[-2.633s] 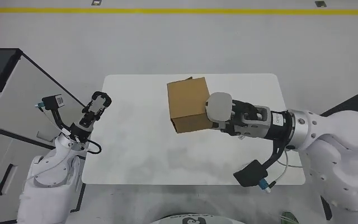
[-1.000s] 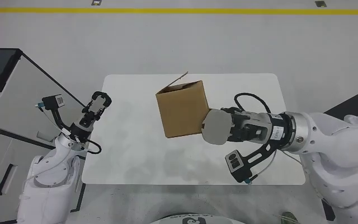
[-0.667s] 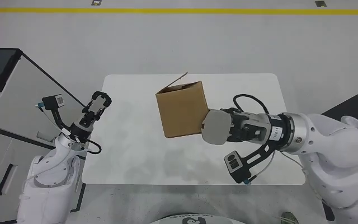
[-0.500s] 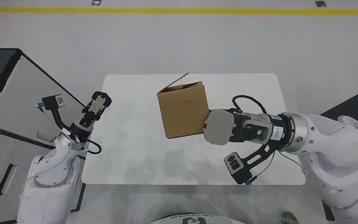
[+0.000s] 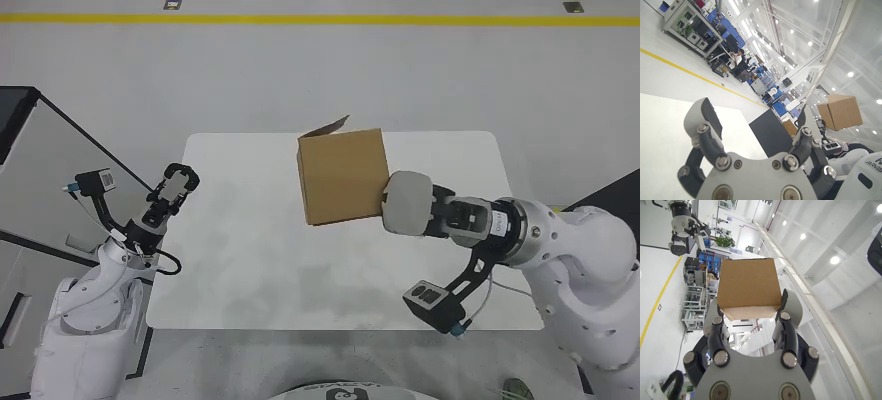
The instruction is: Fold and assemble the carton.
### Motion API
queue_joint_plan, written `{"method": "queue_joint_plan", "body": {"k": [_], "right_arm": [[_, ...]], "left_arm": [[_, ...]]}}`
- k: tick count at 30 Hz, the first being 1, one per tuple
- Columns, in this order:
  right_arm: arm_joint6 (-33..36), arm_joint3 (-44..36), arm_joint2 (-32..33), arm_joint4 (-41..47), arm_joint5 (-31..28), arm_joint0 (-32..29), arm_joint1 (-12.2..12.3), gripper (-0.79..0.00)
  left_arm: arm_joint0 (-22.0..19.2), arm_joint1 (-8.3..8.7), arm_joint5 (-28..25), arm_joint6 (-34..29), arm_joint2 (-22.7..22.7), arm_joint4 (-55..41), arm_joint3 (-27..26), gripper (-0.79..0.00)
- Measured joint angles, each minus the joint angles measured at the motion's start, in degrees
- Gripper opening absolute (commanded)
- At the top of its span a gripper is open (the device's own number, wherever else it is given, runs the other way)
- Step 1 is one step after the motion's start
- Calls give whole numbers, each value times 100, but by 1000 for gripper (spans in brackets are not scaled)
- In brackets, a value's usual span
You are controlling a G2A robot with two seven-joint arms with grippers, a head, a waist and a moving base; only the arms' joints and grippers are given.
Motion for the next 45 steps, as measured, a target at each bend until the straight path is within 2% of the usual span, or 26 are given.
{"method": "queue_joint_plan", "body": {"k": [6, 16, 18, 24, 30, 36, 42, 45], "right_arm": [[235, 78, -94, 590, -371, -159, -25, -785], [398, 142, -101, 815, -330, -246, -48, -785], [637, 263, -87, 1205, -276, -387, -73, -785], [1284, 409, -60, 3274, -12, -936, -186, -785], [1622, 483, -160, 4890, -213, -1245, -267, -785], [1739, 526, -304, 5972, -475, -1321, -325, -785], [1737, 527, -307, 5924, -469, -1325, -326, -785], [1833, 523, -469, 6531, -398, -1419, -394, -785]], "left_arm": [[0, 0, 0, 0, 0, 0, 0, 0], [0, 0, 0, 0, 0, 0, 0, 0], [0, 0, 0, 0, 0, 0, 0, 0], [0, 0, 0, 0, 0, 0, 0, 0], [0, 0, 0, 0, 0, 0, 0, 0], [0, 0, 0, 0, 0, 0, 0, 0], [0, 0, 0, 0, 0, 0, 0, 0], [0, 0, 0, 0, 0, 0, 0, 0]]}}
